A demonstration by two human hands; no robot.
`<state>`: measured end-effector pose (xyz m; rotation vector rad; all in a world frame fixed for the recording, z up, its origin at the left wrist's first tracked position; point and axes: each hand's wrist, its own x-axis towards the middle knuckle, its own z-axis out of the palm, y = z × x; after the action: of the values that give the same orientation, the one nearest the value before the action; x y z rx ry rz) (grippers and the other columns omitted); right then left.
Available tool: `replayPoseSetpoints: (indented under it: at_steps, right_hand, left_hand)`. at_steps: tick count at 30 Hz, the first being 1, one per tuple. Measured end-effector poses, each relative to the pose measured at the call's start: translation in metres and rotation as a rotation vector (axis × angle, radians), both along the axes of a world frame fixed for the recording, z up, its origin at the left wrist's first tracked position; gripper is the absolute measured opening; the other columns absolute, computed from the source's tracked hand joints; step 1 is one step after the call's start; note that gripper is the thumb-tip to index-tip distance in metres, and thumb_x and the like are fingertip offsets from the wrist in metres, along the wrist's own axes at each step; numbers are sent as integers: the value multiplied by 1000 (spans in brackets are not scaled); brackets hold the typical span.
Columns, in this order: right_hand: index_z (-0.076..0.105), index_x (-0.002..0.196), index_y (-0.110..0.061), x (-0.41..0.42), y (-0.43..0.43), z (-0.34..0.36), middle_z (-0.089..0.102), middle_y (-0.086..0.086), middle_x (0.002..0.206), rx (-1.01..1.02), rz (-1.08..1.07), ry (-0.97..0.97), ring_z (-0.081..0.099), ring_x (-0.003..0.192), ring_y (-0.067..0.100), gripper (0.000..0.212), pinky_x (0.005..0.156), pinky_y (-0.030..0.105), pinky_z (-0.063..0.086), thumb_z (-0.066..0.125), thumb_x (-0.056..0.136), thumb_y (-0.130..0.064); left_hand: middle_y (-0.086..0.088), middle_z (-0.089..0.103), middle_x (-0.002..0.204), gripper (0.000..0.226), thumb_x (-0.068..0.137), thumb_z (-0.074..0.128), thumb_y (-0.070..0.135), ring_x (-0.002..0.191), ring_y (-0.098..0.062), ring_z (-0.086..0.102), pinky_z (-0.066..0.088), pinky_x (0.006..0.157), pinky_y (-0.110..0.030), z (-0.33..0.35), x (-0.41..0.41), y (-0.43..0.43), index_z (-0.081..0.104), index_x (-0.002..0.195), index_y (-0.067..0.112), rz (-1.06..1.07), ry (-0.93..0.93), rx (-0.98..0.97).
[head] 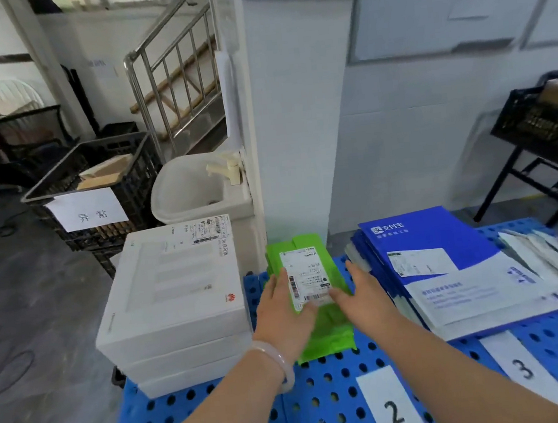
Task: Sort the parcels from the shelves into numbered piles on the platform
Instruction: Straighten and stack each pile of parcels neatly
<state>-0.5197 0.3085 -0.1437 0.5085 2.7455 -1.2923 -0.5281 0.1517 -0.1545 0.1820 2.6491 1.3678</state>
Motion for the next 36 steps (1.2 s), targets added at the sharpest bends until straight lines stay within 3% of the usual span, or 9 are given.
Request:
replayPoseSetpoints:
  at_steps: [4,7,10,13,17,23,28,33,36]
  right_hand:
    - [14,154,-21,-21,21,-9,18,3,159,-117,56,-125,23,145,21,80,113,36,26,59,92,-42]
    - [21,152,-23,-33,31,-18,31,1,155,-167,116,-196,38,137,20,75,108,36,34,58,91,-46]
    - [47,133,-24,-36,35,-25,59,-12,113,-251,167,-214,57,95,5,43,78,21,47,57,94,-38]
    - [52,122,-25,-34,36,-29,59,-15,99,-305,173,-172,55,83,-2,30,63,13,41,58,94,-33]
    - [54,120,-25,-35,40,-24,61,-13,100,-344,188,-165,58,87,2,29,64,15,43,60,92,-31]
    - [52,113,-29,-37,47,-16,59,-17,96,-393,184,-95,59,89,3,24,70,20,46,63,91,-29]
    - [53,119,-25,-38,45,-17,60,-14,100,-366,201,-128,61,94,8,32,78,24,48,64,89,-31]
    - [54,120,-24,-37,42,-22,62,-11,104,-360,212,-153,60,92,8,33,78,24,48,64,89,-30]
    - [53,119,-27,-37,42,-20,60,-15,100,-365,205,-123,59,90,5,31,76,23,48,63,90,-31]
  left_hand:
    - [8,45,141,74,85,61,34,131,-14,41,34,112,-41,-16,-18,19,23,148,34,152,-155,37]
    - [22,49,129,57,90,59,24,114,1,48,37,97,-13,-20,-18,30,33,139,35,180,-185,98]
    - [21,55,121,57,91,61,18,99,6,50,35,73,2,-21,-15,37,37,139,35,222,-141,120]
    - [22,56,116,60,89,63,18,99,4,52,35,81,-7,-17,-11,41,36,139,38,273,-138,145]
    - [22,59,115,62,87,66,16,95,8,53,38,78,-8,-13,-9,45,39,139,37,315,-133,151]
    - [18,55,129,71,85,67,18,111,1,53,40,89,-14,-6,-10,53,33,146,36,358,-82,177]
    - [22,57,117,63,87,63,12,97,8,53,39,69,0,-5,-11,52,38,136,43,326,-79,166]
    - [20,59,120,59,88,63,14,95,8,52,37,68,-3,-12,-7,50,40,135,41,331,-109,162]
    - [29,55,107,60,88,62,11,88,13,51,40,66,-1,-8,-6,51,37,129,47,343,-85,173]
